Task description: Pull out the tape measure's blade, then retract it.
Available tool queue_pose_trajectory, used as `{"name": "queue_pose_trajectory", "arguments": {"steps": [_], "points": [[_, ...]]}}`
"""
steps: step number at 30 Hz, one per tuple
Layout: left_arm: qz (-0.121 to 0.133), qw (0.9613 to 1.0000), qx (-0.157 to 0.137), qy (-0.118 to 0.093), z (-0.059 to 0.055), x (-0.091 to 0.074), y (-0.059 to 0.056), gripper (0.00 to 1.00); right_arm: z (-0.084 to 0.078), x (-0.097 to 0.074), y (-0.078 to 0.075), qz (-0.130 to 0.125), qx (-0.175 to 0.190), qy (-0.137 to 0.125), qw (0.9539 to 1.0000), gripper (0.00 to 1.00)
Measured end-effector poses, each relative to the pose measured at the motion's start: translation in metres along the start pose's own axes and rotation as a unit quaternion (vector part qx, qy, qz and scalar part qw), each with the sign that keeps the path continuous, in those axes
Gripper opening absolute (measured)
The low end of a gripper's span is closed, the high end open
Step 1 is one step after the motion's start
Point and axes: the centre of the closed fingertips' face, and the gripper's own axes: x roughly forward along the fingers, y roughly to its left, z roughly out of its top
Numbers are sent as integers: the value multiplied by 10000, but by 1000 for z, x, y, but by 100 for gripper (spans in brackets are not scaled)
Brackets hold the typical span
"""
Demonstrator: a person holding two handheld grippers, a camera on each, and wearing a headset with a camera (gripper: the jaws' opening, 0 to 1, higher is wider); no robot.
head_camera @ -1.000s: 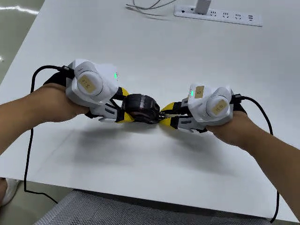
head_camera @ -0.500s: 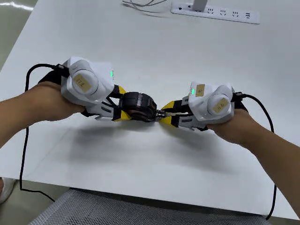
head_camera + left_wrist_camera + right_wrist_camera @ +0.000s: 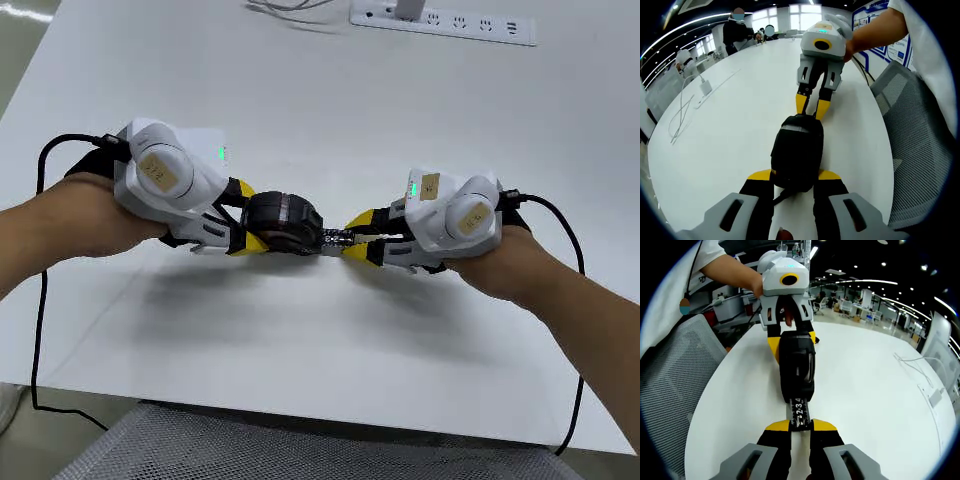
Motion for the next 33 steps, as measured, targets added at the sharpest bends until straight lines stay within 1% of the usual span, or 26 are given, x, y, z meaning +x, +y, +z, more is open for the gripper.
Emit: {"name": "queue_pose_trajectory", "arguments": {"steps": [6,15,27,31,33], "points": [[7,10000,2,6,0,0,0,25,-4,-10,1,-22,2,44,10000,9],[5,10000,6,2,0,-1,0,25,-9,-20,1,-62,0,99,9999,9],[-2,10000,16,14,0,0,0,25,-20,-32,0,-115,29,176,9998,9],[7,10000,6,19,0,0,0,25,-25,-37,-3,-148,53,212,9997,9],[8,10000,2,23,0,-1,0,25,-25,-38,-4,-158,76,208,9996,9]]}}
